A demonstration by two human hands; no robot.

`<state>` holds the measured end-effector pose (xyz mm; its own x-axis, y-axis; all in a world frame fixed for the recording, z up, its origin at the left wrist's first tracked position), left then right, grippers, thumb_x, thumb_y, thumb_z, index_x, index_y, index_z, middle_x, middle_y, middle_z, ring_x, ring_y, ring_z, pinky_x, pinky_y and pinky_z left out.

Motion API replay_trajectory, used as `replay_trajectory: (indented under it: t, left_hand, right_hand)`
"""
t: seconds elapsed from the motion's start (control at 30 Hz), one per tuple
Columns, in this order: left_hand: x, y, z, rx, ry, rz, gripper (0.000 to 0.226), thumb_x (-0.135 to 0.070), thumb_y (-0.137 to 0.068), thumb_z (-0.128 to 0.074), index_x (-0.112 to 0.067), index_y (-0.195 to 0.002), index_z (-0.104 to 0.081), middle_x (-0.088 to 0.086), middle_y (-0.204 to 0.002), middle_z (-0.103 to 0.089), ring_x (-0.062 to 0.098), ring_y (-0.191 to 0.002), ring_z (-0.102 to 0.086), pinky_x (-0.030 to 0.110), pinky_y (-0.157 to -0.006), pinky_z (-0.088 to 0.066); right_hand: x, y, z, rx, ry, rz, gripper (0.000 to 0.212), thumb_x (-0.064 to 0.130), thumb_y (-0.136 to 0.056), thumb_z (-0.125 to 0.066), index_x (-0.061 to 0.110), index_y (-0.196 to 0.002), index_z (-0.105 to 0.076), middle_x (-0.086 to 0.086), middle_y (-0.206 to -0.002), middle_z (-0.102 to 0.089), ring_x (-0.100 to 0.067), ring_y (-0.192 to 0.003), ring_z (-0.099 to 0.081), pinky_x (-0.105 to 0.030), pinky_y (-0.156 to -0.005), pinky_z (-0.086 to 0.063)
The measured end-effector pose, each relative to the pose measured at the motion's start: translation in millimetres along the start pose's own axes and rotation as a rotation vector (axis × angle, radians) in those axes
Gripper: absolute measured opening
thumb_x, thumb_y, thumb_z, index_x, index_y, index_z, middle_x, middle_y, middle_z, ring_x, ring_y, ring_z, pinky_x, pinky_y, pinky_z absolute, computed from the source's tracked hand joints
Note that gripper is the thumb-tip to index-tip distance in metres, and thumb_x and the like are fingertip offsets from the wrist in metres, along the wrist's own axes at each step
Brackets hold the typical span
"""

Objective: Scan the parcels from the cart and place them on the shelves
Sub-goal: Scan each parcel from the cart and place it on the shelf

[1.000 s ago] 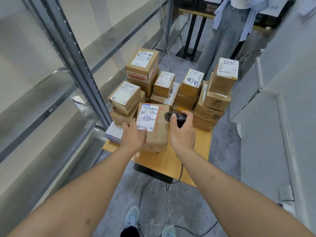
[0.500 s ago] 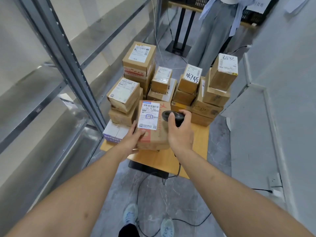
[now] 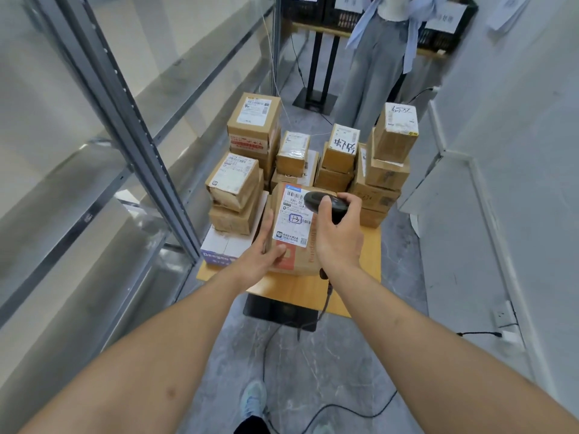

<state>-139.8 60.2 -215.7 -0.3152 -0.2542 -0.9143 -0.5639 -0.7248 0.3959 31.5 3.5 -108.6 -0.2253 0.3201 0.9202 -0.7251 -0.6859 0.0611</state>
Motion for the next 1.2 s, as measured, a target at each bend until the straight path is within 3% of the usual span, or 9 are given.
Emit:
replay_trajectory:
  t: [0.07, 0.13, 0.3, 0.43, 0.57, 0.73, 0.97, 1.1, 1.2]
  left_hand:
    - [-11, 15, -4, -0.025, -0.029, -0.017, 0.082, -0.039, -0.110, -0.052, -0.066, -0.155, 0.012, -0.029, -0.150, -0.041, -0.007, -0.120, -0.053, 0.021, -0.093, -0.048]
    - [-19, 29, -7, -0.066, -0.031, -0.021, 0.081, -0.040, -0.110, -0.051, -0.062, -0.157, 0.011, -0.023, -0.154, -0.039, 0.006, -0.129, -0.050, 0.019, -0.087, -0.046]
    - [-23, 67, -25, -0.198, -0.016, -0.054, 0.080, -0.038, -0.110, -0.051, -0.057, -0.160, 0.008, -0.012, -0.156, -0.045, -0.003, -0.113, -0.055, 0.005, -0.067, -0.049]
    - [-17, 108, -44, -0.313, -0.018, -0.075, 0.080, -0.050, -0.105, -0.054, -0.075, -0.149, 0.008, -0.008, -0.160, -0.045, 0.012, -0.128, -0.055, 0.029, -0.100, -0.051]
    - [-16, 161, -56, -0.429, 0.056, -0.133, 0.075, -0.039, -0.107, -0.056, -0.074, -0.144, -0.001, -0.017, -0.156, -0.044, 0.001, -0.124, -0.056, 0.019, -0.097, -0.054]
    - [-6, 235, -49, -0.581, 0.055, -0.163, 0.080, -0.052, -0.102, -0.061, -0.079, -0.147, -0.002, -0.021, -0.161, -0.041, 0.012, -0.143, -0.050, 0.050, -0.120, -0.041]
    - [19, 313, -15, -0.717, 0.061, -0.184, 0.094, -0.063, -0.095, -0.063, -0.059, -0.160, 0.004, -0.044, -0.149, -0.041, -0.005, -0.140, -0.047, 0.030, -0.114, -0.045]
    - [31, 349, 10, -0.755, 0.105, -0.178, 0.089, -0.043, -0.102, -0.058, -0.045, -0.165, 0.004, -0.038, -0.152, -0.034, -0.015, -0.135, -0.045, 0.010, -0.096, -0.047]
    - [41, 377, 37, -0.834, 0.092, -0.163, 0.093, -0.062, -0.097, -0.058, -0.051, -0.162, 0.007, -0.040, -0.152, -0.032, -0.012, -0.135, -0.045, 0.018, -0.112, -0.040]
  right_hand:
    - [8, 6, 8, 0.007, -0.026, 0.007, 0.020, 0.052, -0.104, -0.050, 0.041, -0.120, -0.045, 0.014, -0.101, -0.065, -0.008, -0.091, -0.066, -0.039, -0.080, -0.057]
    - [17, 12, 16, 0.034, -0.049, 0.009, 0.019, 0.053, -0.104, -0.049, 0.042, -0.119, -0.044, 0.013, -0.099, -0.065, -0.010, -0.088, -0.066, -0.040, -0.078, -0.057]
    - [29, 32, 39, 0.150, -0.080, 0.044, 0.023, 0.051, -0.106, -0.048, 0.036, -0.124, -0.046, 0.015, -0.094, -0.061, -0.005, -0.083, -0.061, -0.033, -0.067, -0.047]
    - [31, 56, 58, 0.242, -0.100, 0.092, 0.022, 0.052, -0.107, -0.048, 0.038, -0.123, -0.045, 0.016, -0.095, -0.060, -0.004, -0.082, -0.059, -0.030, -0.066, -0.047]
    - [36, 86, 63, 0.339, -0.096, 0.137, 0.026, 0.056, -0.105, -0.047, 0.038, -0.124, -0.045, 0.009, -0.105, -0.063, -0.006, -0.089, -0.059, -0.034, -0.073, -0.045]
    - [51, 140, 51, 0.477, -0.085, 0.202, 0.024, 0.054, -0.106, -0.047, 0.037, -0.123, -0.046, 0.016, -0.100, -0.058, -0.001, -0.087, -0.055, -0.031, -0.071, -0.042]
    - [75, 211, 14, 0.598, -0.068, 0.256, 0.021, 0.056, -0.104, -0.047, 0.042, -0.120, -0.044, 0.018, -0.097, -0.058, -0.009, -0.090, -0.060, -0.039, -0.080, -0.048]
    - [90, 248, -12, 0.648, -0.098, 0.295, 0.024, 0.051, -0.106, -0.048, 0.035, -0.123, -0.047, 0.019, -0.094, -0.057, -0.004, -0.086, -0.058, -0.032, -0.072, -0.044]
    - [98, 281, -37, 0.684, -0.083, 0.328, 0.023, 0.054, -0.104, -0.050, 0.039, -0.121, -0.046, 0.017, -0.098, -0.061, -0.011, -0.094, -0.063, -0.039, -0.082, -0.052]
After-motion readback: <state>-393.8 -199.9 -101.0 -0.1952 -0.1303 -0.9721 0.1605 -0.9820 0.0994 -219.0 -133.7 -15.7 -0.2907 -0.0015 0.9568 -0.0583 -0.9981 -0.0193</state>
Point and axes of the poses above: each hand's wrist, its own y-axis away from the middle knuckle, its own z-axis out of the back of the hand, x = y × z, the point moved 8 cm from there along -y, towards the middle knuckle
